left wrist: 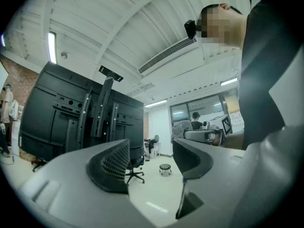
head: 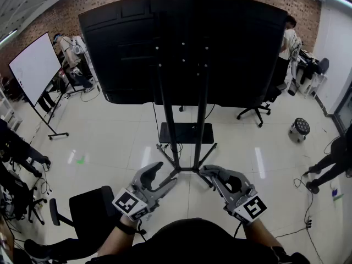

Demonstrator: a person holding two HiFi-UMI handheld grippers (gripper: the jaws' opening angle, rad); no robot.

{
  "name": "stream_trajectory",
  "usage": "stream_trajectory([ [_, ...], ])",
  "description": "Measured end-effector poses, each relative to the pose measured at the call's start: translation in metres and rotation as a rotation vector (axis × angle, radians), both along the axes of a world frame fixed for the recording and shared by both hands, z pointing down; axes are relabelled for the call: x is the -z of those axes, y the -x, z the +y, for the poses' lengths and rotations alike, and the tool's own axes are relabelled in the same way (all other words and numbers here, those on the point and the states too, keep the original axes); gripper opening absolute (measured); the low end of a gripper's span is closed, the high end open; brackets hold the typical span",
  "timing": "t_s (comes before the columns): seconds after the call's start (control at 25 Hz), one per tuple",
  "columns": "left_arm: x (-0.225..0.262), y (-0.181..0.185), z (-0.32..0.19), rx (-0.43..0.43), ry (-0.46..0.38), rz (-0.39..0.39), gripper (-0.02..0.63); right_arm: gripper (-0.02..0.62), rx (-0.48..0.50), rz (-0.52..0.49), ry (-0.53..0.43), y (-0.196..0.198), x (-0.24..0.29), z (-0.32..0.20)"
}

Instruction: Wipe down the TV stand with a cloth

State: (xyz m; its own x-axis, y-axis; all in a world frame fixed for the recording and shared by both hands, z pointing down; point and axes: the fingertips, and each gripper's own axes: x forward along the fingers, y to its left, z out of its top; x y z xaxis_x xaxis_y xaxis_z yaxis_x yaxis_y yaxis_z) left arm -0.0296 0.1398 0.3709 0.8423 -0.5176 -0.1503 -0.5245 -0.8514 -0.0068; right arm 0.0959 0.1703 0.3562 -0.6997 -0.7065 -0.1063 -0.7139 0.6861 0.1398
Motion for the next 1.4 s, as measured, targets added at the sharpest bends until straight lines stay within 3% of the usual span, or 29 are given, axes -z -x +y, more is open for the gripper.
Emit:
stream_trajectory([
  [0.64,-0.009,-0.008,-0.015,0.058,0.033,0.031,0.325,0.032,-0.007,-0.057,0.003,-0.022,-0.007,-0.017],
  [0.88,-0.011,0.013,-0.068,0.075,0.036,0.041,0.336,0.033,-0.046,-0.06,0.005,-0.017,-0.007,-0.067],
  [1.16,0.002,0.02,-0.147,-0.014,0.005,0.04,0.335,0.029,-0.035,-0.062,-0.016,0.012,0.009,-0.14],
  [1.4,0.021,0.034,-0.208,-0.076,-0.046,0.038,0.336,0.028,-0.082,-0.117,-0.038,0.029,0.027,-0.203],
])
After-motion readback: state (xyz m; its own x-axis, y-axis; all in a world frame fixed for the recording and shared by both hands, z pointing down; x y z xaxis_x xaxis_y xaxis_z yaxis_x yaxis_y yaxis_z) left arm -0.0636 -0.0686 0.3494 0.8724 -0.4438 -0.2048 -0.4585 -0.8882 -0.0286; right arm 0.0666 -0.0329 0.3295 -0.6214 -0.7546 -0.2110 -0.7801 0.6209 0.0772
